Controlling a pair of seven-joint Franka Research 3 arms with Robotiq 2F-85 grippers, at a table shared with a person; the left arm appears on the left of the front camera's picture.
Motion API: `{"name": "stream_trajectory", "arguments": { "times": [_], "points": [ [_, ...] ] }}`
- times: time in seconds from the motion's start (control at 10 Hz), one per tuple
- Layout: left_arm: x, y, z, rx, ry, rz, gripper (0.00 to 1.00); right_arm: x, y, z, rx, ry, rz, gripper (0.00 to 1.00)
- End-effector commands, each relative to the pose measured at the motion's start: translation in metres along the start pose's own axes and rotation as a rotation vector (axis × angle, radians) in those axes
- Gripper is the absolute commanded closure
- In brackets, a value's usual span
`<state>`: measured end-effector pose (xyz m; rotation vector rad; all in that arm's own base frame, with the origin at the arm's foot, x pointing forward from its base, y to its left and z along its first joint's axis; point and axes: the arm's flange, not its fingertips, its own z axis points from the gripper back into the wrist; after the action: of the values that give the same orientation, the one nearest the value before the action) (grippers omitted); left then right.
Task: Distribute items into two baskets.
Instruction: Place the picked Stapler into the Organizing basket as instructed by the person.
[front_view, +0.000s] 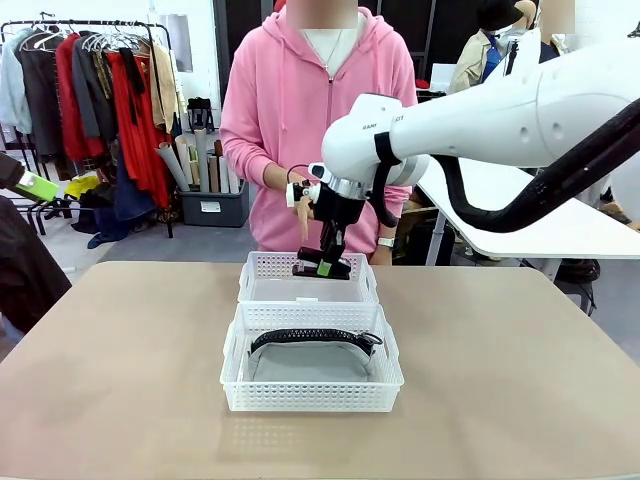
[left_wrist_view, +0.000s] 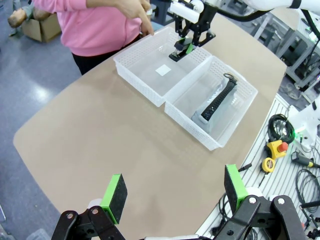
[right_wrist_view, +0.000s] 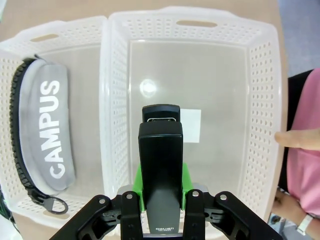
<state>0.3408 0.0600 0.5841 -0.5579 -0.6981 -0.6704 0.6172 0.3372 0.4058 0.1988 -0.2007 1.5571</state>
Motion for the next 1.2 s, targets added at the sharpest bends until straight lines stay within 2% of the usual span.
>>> {"name": "stream_trajectory", "arguments": {
  "times": [0.0,1.1],
  "points": [
    [0.000,0.000,0.000,-0.011,-0.014,0.000,0.00,0.010,-0.013,-0.008,-0.007,0.038,-0.028,1.00],
    [0.000,0.000,0.000,-0.011,-0.014,0.000,0.00,0.005,-0.035,-0.055,0.051,0.066,-0.052,1.00]
  ]
}}
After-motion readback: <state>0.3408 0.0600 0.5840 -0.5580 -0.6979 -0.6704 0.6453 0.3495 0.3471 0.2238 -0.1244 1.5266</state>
